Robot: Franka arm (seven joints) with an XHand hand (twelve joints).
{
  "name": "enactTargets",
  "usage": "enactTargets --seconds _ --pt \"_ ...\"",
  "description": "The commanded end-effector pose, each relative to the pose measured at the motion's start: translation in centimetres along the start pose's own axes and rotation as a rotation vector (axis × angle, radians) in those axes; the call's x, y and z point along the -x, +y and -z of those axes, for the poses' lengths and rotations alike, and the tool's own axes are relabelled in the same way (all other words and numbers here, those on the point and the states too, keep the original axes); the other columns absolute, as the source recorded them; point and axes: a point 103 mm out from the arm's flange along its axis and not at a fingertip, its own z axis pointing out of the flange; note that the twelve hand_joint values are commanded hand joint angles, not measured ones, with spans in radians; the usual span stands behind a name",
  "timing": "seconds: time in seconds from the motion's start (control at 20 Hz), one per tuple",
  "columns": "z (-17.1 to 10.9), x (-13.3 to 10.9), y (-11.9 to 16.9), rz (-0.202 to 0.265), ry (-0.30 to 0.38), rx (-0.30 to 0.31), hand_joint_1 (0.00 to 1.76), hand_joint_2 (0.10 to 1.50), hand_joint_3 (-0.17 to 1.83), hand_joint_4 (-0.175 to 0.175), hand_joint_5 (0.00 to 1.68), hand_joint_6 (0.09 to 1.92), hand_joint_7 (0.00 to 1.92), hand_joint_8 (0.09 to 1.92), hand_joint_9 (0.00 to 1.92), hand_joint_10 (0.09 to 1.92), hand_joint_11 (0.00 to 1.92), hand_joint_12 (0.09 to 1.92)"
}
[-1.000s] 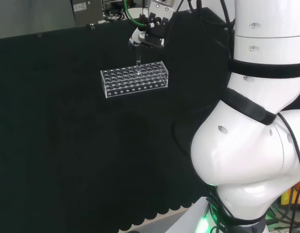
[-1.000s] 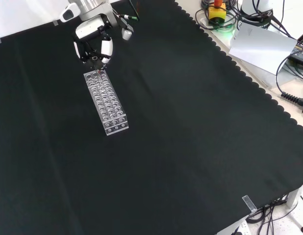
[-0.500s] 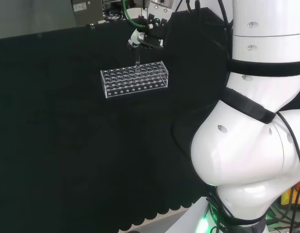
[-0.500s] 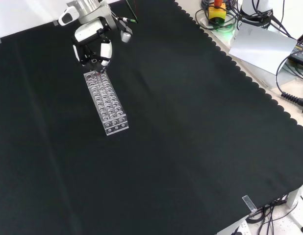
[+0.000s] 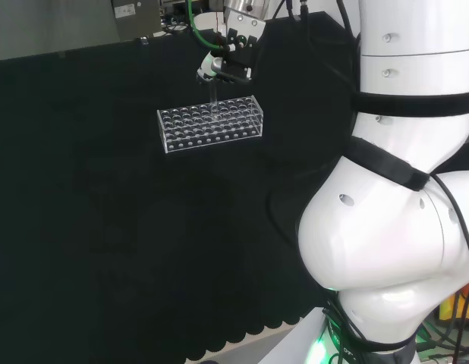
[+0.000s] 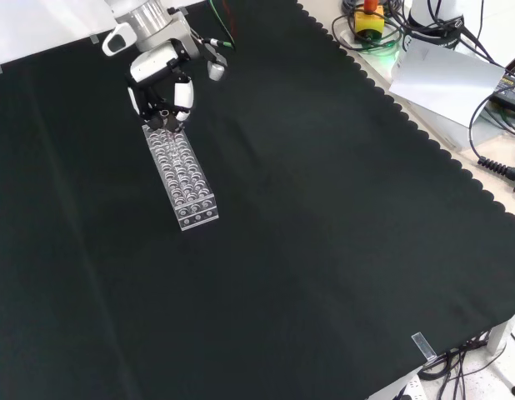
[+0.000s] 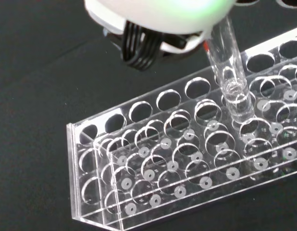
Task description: Put the test tube back in the rack.
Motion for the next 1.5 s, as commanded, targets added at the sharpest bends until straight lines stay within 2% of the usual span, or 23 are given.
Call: enactTargets --seconds 0.05,0.25,0.4,0.55,0.6,0.8,1.05,1.15,1.25,1.3,1.35,1.5 --pt "-1.1 0.3 0.4 -0.006 -0.007 -0.021 1.23 0.64 0.64 -0.175 1.36 0.5 1.7 0.49 1.6 0.54 1.31 0.86" --pt "-1.7 0.6 0.7 -0.008 -0.002 -0.036 1.23 0.64 0.64 -0.175 1.36 0.5 1.7 0.49 1.6 0.54 1.31 0.86" --pt "-2.2 1.0 0.9 -0.014 -0.002 -0.044 1.31 0.55 0.78 -0.175 1.37 0.52 1.47 0.52 1.59 0.54 1.3 0.85" --pt "-2.8 1.3 1.1 -0.013 -0.003 -0.058 1.33 0.53 0.82 -0.175 1.36 0.54 1.42 0.55 1.59 0.54 1.3 0.85" --pt "-3.0 1.3 1.1 -0.014 -0.003 -0.063 1.29 0.56 0.78 -0.175 1.35 0.55 1.5 0.57 1.6 0.54 1.3 0.85" --pt "-3.7 1.4 1.3 -0.011 -0.003 -0.074 1.33 0.53 0.82 -0.175 1.35 0.57 1.41 0.58 1.59 0.55 1.29 0.86" --pt "-3.6 1.3 1.4 -0.003 0.005 -0.069 1.33 0.53 0.83 -0.175 1.34 0.58 1.4 0.59 1.59 0.55 1.29 0.86" --pt "-3.4 1.4 1.5 0.007 0.044 -0.084 1.26 0.59 0.74 -0.175 1.33 0.59 1.56 0.61 1.59 0.56 1.3 0.88" --pt "-3.4 1.3 1.4 0.031 0.051 -0.113 1.29 0.62 0.71 -0.175 1.27 0.65 1.4 0.66 1.53 0.62 1.26 1.0" --pt "-3.3 1.2 1.3 0.048 0.039 -0.118 1.26 0.68 0.64 -0.175 1.23 0.71 1.39 0.69 1.47 0.65 1.17 1.1" --pt "-3.3 1.1 1.2 0.06 0.025 -0.119 1.22 0.75 0.55 -0.16 1.18 0.76 1.38 0.7 1.39 0.67 1.05 1.21" --pt "-3.3 0.7 0.8 0.063 0.009 -0.116 1.16 0.59 0.74 -0.13 0.91 0.78 1.15 0.78 1.16 0.77 0.8 1.36"
